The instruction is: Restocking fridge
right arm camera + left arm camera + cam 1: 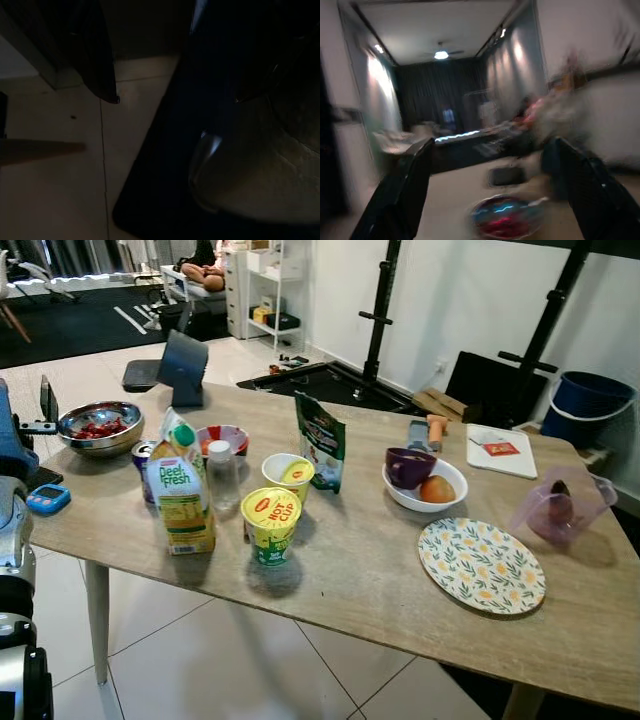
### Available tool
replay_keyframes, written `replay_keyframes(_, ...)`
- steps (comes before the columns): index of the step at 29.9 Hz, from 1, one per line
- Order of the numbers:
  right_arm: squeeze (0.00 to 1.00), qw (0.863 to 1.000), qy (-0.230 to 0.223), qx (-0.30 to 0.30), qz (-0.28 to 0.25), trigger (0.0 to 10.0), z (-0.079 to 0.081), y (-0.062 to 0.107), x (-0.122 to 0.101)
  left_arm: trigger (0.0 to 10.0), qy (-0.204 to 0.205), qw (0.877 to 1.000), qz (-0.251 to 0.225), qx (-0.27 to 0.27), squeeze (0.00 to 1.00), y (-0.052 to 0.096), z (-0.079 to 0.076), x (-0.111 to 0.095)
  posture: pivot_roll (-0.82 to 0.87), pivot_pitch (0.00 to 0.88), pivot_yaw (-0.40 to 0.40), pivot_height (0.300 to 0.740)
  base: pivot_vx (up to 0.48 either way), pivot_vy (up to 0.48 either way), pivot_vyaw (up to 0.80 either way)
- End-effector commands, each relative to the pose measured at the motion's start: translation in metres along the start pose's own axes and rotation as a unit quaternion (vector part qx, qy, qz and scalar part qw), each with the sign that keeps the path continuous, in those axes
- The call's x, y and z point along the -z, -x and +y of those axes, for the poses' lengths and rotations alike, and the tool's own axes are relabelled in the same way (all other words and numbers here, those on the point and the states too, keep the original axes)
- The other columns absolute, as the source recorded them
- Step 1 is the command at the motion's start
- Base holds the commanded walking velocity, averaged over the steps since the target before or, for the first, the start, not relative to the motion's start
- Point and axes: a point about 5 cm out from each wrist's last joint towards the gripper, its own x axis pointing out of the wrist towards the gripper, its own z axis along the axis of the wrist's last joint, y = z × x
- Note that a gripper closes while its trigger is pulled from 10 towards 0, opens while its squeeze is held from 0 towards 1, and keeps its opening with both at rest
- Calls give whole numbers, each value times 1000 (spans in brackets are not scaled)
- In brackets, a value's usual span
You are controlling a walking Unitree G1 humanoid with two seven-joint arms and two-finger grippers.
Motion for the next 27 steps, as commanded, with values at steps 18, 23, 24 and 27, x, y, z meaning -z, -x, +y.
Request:
replay_keyframes(18, 0, 1000, 7, -29, 4, 10000, 16, -4, 2, 10000, 129, 965, 38, 224, 0, -11, -117, -14, -22, 0, 11, 740, 0, 0, 0)
replay_keyframes(23, 0, 1000, 7, -28, 5, 10000, 16, -4, 3, 10000, 119, 971, 61, 196, 0, -15, -115, -17, -22, 0, 9, 740, 0, 0, 0)
replay_keyframes(24, 0, 1000, 8, -28, 5, 10000, 16, -4, 3, 10000, 117, 972, 66, 190, 0, -17, -115, -18, -22, 0, 9, 740, 0, 0, 0)
replay_keyframes(27, 0, 1000, 9, -28, 5, 10000, 15, -3, 3, 10000, 117, 973, 86, 180, 0, -19, -115, -19, -23, 0, 9, 740, 0, 0, 0)
